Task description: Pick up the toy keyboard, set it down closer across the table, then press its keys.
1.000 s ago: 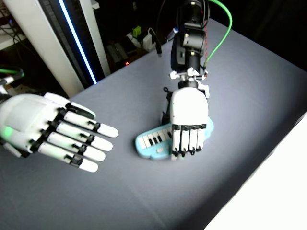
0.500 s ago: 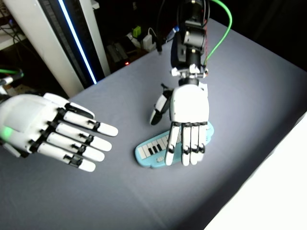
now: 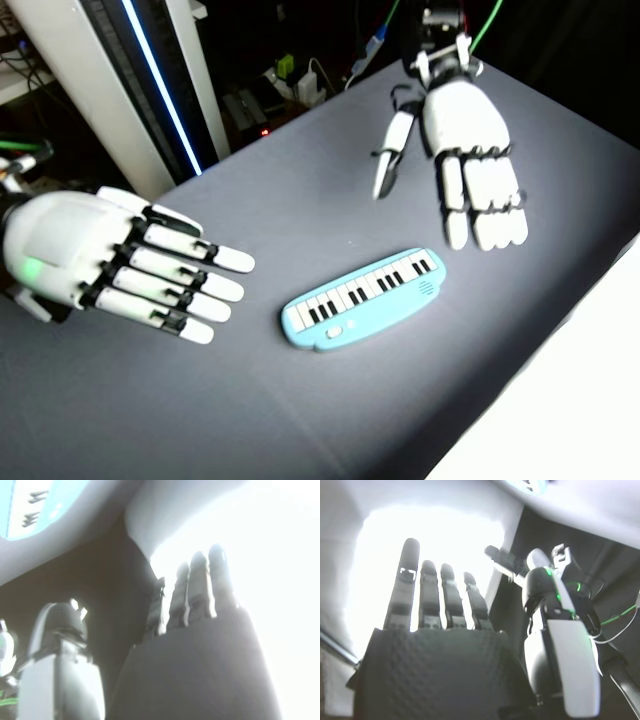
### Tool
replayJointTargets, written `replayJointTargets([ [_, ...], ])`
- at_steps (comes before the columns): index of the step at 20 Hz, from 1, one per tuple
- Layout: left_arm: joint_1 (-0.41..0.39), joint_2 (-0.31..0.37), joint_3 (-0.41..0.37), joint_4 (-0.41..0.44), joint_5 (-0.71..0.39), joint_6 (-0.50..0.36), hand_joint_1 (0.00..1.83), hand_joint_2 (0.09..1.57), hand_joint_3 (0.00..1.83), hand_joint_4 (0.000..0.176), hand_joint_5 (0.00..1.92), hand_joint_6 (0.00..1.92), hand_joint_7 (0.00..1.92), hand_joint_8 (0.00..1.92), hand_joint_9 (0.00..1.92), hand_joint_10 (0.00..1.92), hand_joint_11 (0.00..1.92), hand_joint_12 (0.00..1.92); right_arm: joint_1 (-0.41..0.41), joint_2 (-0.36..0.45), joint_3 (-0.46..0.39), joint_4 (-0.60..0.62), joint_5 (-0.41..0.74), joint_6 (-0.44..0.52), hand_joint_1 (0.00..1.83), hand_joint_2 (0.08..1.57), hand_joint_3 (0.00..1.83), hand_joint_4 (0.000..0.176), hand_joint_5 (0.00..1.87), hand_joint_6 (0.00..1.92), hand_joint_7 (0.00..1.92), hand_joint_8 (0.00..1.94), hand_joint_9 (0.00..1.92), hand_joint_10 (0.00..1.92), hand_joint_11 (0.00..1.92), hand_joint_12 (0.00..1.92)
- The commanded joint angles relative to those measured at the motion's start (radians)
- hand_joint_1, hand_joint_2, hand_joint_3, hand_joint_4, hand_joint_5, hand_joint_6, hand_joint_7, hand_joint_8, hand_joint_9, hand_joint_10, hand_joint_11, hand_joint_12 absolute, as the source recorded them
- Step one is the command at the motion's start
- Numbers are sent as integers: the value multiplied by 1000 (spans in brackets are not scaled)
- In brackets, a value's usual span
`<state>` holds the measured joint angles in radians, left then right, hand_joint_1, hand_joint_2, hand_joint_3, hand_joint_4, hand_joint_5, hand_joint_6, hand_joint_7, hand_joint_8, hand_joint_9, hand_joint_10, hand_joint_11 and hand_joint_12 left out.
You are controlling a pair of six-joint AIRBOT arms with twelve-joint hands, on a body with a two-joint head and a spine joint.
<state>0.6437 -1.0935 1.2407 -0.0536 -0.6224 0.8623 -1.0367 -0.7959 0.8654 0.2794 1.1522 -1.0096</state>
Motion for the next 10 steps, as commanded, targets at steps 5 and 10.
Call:
replayJointTargets([
  [5,87,79,-43,-65,-206,-3,584,1270,0,37,0,0,0,0,0,0,0,0,79,-41,39,-44,5,4,536,1325,0,0,0,0,0,0,0,0,0,39],
  [10,132,102,-64,-75,-237,-3,660,1278,0,31,0,0,0,0,0,0,0,0,113,-79,66,-60,-50,4,540,1330,3,0,0,0,0,0,0,0,0,0],
])
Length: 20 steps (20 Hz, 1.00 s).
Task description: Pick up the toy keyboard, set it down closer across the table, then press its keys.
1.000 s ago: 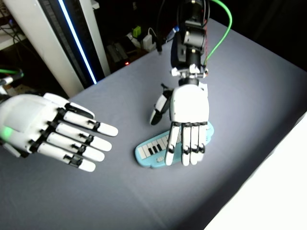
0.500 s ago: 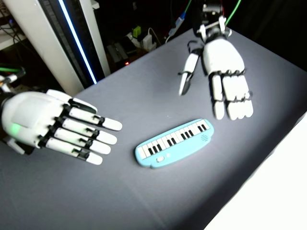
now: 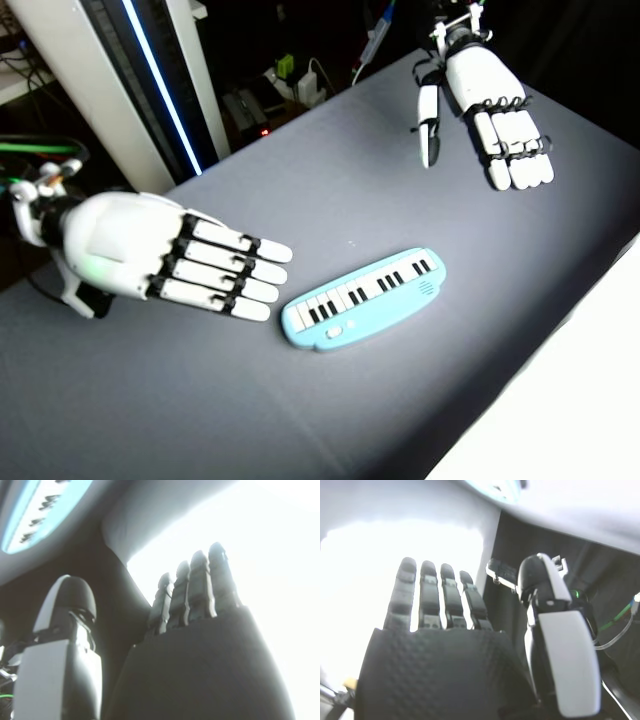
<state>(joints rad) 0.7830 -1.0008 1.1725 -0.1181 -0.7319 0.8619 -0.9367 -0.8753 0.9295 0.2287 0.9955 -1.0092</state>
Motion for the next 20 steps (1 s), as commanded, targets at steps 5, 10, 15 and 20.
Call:
replayJointTargets([
  [5,-9,5,13,-14,-109,-2,693,1266,0,17,0,0,0,0,0,0,0,0,15,-8,7,-12,90,4,571,1338,4,0,0,0,0,0,0,0,0,0],
  [10,-30,-23,31,19,-50,-2,615,1254,0,19,0,0,0,0,0,0,0,0,7,-10,8,-12,85,4,534,1330,0,0,0,0,0,0,0,0,0,0],
  [15,-35,-37,38,25,-38,-2,618,1259,0,22,0,0,0,0,0,0,0,0,7,-12,9,-15,82,4,557,1335,1,0,0,0,0,0,0,0,0,0],
  [20,-24,-38,36,21,-47,-3,637,1258,0,18,2,0,0,0,0,0,0,0,56,-39,36,-51,13,3,500,1354,7,0,0,0,0,0,0,0,0,0],
])
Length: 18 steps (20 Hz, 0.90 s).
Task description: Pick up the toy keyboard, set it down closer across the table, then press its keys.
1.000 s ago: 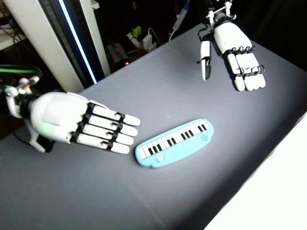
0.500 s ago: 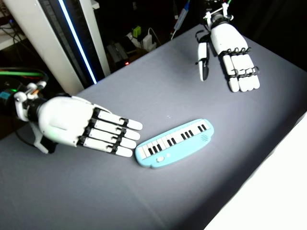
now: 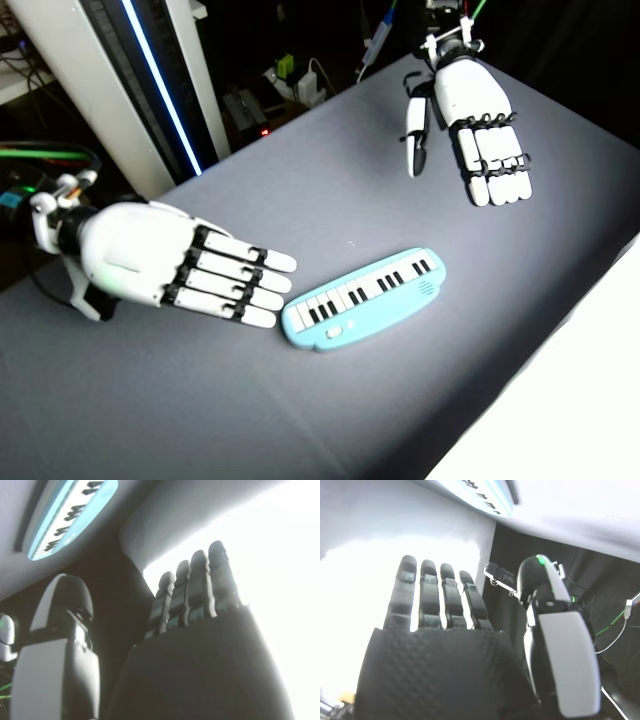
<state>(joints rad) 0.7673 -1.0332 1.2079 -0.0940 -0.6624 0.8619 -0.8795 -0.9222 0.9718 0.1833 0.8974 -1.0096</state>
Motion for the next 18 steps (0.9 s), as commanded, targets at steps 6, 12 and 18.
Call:
replayJointTargets([
  [6,41,21,-18,-51,-172,-3,565,1284,8,5,9,3,0,0,0,0,0,0,165,-97,73,-42,-140,-154,452,1327,0,0,23,8,0,0,0,0,0,0],
  [12,68,43,-34,-76,-212,-3,726,1263,0,18,0,0,0,0,0,0,0,0,250,-199,175,-66,-390,-256,422,1342,4,0,0,0,0,0,0,0,0,0],
  [18,76,45,-37,-85,-222,-4,765,1262,0,33,0,0,0,0,0,0,0,0,270,-238,208,20,-487,-417,399,1313,0,0,118,31,0,0,0,0,0,0],
])
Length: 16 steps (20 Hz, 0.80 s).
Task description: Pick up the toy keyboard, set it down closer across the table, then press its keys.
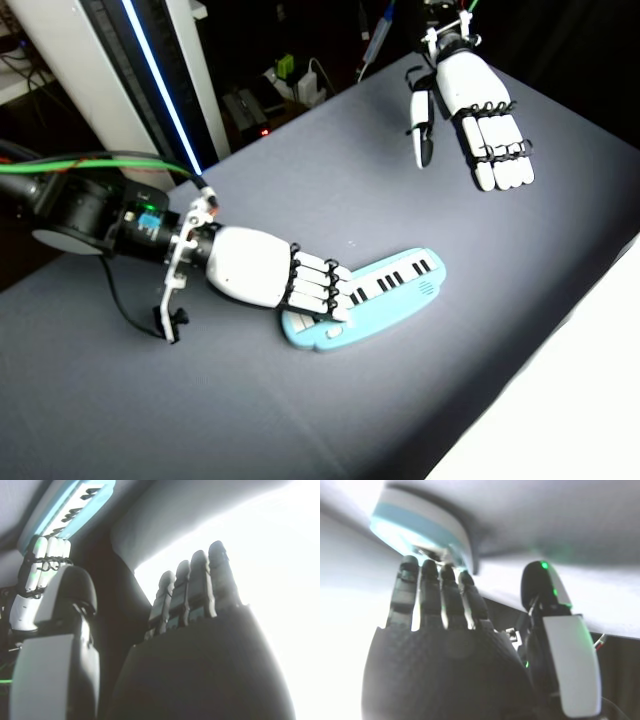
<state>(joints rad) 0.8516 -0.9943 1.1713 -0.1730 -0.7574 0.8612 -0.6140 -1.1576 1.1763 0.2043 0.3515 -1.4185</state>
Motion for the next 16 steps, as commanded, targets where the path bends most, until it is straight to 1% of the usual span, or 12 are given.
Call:
replayJointTargets([
  [1,-7,7,-1,-6,-129,-5,754,1263,0,43,0,0,0,0,0,0,0,0,5,-3,5,3,59,-8,384,1315,1,0,168,47,0,0,0,0,9,4],
  [2,-5,10,-2,-6,-132,-6,728,1264,0,47,0,0,0,0,0,0,0,0,5,-3,4,6,62,-8,371,1323,2,0,204,42,0,0,0,0,0,0],
  [3,0,13,-5,-10,-135,-6,722,1264,0,43,0,0,0,0,0,0,0,0,10,-2,-1,6,73,-8,422,1312,0,0,207,36,0,0,0,0,0,0],
  [4,1,14,-5,-11,-136,-6,722,1264,0,43,0,0,0,0,0,0,0,0,13,2,-6,6,82,-8,422,1312,0,0,207,36,0,0,0,0,0,0],
  [5,2,15,-5,-12,-137,-6,701,1269,2,44,0,0,0,0,0,0,0,0,25,26,-22,6,106,-8,375,1317,0,0,159,12,0,0,0,0,0,0],
  [6,2,15,-5,-12,-137,-6,695,1269,2,43,0,0,0,0,0,0,0,0,31,39,-30,6,117,-8,252,1344,12,0,69,10,0,0,0,0,0,0],
  [7,3,15,-5,-14,-138,-6,709,1265,0,20,0,0,0,0,0,0,0,0,37,51,-40,5,130,-8,241,1348,9,0,40,5,0,0,0,0,0,0],
  [8,5,15,-5,-15,-138,-6,709,1260,0,24,0,0,0,0,0,0,0,0,40,57,-44,1,138,-8,304,1346,5,0,69,15,0,0,0,0,0,0],
  [11,6,15,-5,-16,-138,-6,705,1258,0,26,0,0,0,0,0,0,0,0,49,62,-46,-7,147,-8,304,1350,3,0,85,16,0,0,0,0,0,0],
  [14,6,14,-4,-17,-138,-6,728,1251,0,23,2,0,0,0,0,0,0,0,49,62,-43,-8,140,-14,280,1366,7,0,148,32,0,0,0,0,0,0],
  [15,6,14,-4,-18,-138,-6,735,1252,0,32,0,0,0,0,0,0,0,0,49,56,-38,-4,129,-23,238,1373,9,0,210,48,0,0,0,0,0,0],
  [16,6,14,-4,-18,-138,-6,756,1252,0,37,2,0,0,0,0,0,0,0,49,47,-34,29,114,-78,306,1346,0,0,347,50,0,0,0,0,0,0],
])
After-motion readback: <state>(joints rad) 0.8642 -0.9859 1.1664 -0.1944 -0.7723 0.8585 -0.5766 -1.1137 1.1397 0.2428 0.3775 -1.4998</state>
